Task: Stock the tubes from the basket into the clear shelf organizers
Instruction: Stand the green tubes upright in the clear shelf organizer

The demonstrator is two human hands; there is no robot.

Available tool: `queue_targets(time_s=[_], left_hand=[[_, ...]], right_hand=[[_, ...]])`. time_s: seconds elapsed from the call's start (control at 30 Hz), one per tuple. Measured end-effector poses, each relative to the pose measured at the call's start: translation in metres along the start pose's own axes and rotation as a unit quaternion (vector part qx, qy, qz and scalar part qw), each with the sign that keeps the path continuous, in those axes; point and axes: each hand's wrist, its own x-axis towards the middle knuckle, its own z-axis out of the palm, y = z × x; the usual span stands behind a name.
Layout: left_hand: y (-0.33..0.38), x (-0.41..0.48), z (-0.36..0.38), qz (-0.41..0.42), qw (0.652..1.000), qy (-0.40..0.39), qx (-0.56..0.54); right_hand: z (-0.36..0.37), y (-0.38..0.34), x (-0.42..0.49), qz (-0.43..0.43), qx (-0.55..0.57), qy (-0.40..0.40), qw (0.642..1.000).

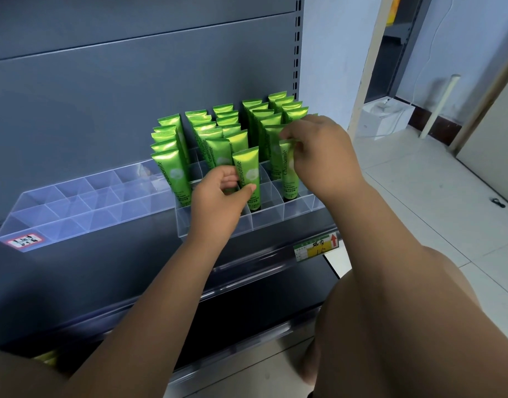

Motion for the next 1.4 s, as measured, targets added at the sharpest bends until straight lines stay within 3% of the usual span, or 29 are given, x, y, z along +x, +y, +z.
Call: queue_targets(time_s=[0.1, 0.2, 0.33, 0.63, 0.83, 1.07, 1.4], left_hand=[[0.002, -0.008, -0.008, 0.103, 0.992, 0.006, 0.077], [0.006, -0.020, -0.020, 0.206, 0.956, 0.029, 0.205], [0.011, -0.025, -0.025, 0.177, 0.954, 0.041, 0.239], [0.007, 0.002, -0.007, 0.069, 0.993, -0.013, 0.092], [0.004, 0.013, -0.006, 0.072, 0.993, -0.047, 0.077], [-0.004, 0.019, -0.003, 0.058, 0.997, -0.050, -0.013], [0.002, 0.003, -0.012, 0.059, 0.997, -0.026, 0.047]], right_hand=[[0.000, -0.006, -0.003, -0.001, -0.018, 0.003, 1.000], [-0.002, -0.019, -0.006, -0.016, -0.050, 0.019, 0.998], [-0.001, -0.040, -0.013, -0.037, -0.059, 0.036, 0.997], [0.021, -0.059, -0.012, -0.068, -0.080, -0.023, 0.994], [0.026, -0.052, -0.006, -0.061, -0.045, -0.001, 0.997], [0.029, -0.052, -0.002, -0.029, -0.013, -0.020, 0.999], [0.026, -0.060, -0.005, -0.017, -0.008, -0.032, 0.999]])
